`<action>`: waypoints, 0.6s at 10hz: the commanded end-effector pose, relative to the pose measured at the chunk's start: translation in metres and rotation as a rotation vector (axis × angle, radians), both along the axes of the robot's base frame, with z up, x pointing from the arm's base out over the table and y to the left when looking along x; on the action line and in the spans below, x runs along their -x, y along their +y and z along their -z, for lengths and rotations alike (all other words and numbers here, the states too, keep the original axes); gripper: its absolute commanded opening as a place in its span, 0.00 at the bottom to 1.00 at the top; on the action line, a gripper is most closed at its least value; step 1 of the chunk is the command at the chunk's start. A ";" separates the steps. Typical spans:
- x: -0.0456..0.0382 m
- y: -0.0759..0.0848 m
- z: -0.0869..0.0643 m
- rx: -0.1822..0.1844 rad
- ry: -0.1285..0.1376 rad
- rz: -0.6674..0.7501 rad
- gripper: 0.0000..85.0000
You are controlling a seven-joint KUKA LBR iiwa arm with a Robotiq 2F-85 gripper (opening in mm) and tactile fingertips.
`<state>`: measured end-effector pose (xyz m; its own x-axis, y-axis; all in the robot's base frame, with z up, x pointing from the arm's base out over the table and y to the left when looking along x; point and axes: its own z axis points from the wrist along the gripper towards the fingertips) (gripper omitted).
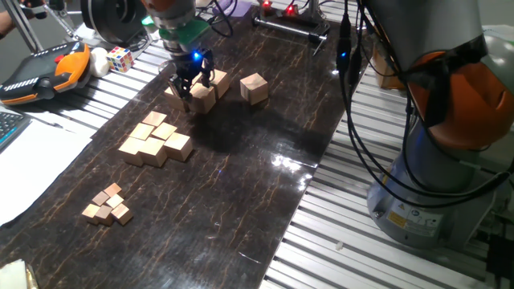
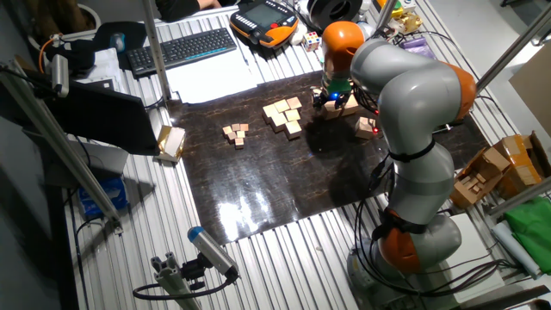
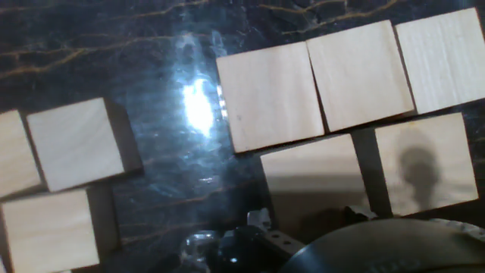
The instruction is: Stack the blocks into a pyramid shape
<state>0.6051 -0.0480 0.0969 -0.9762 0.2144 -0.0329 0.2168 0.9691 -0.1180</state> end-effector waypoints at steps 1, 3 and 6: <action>0.0000 0.000 0.000 -0.003 0.005 0.007 0.77; -0.0003 0.001 0.000 0.012 -0.014 0.011 0.78; 0.0001 0.001 0.000 0.014 -0.002 0.011 0.80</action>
<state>0.6049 -0.0467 0.0969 -0.9740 0.2231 -0.0391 0.2263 0.9651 -0.1319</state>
